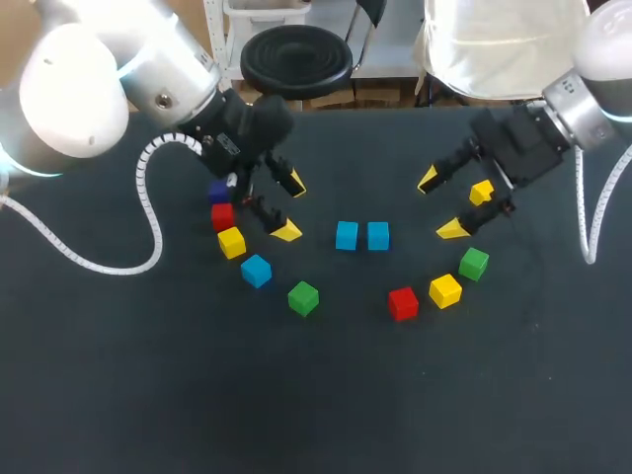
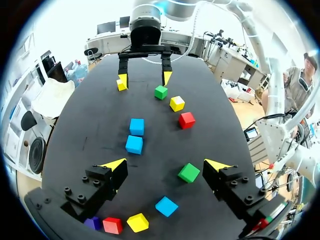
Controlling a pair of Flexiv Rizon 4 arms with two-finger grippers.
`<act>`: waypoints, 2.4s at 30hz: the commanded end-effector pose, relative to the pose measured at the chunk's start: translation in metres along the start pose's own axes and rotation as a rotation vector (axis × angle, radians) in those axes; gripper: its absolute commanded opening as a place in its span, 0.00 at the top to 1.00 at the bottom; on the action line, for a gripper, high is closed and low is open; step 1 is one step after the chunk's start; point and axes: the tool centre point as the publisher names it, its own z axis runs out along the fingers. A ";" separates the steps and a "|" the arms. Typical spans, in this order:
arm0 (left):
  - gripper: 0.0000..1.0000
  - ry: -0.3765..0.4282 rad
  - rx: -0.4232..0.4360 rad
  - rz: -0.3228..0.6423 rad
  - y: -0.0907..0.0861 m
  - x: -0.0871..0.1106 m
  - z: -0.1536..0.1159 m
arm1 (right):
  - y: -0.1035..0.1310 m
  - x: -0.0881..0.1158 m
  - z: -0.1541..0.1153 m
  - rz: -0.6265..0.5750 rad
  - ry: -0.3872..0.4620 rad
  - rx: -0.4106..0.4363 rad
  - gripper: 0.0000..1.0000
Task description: Place the blue cubes, place green cubes on the blue cubes, place the yellow cubes on the green cubes, then place the red cubes on the yellow cubes, and place purple cube on the red cubes.
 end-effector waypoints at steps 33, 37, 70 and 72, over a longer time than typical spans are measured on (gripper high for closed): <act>0.00 -0.037 0.062 0.059 0.011 -0.035 0.065 | -0.008 -0.005 -0.002 0.005 0.013 -0.011 0.00; 0.00 -0.046 0.059 0.034 0.022 -0.032 0.064 | -0.008 -0.005 -0.002 0.005 0.013 -0.011 0.00; 0.00 -0.065 -0.100 -0.014 0.056 -0.020 0.084 | -0.008 -0.005 -0.002 0.005 0.013 -0.011 0.00; 0.00 -0.077 -0.120 0.024 0.058 -0.018 0.084 | -0.008 -0.005 -0.002 0.005 0.013 -0.011 0.00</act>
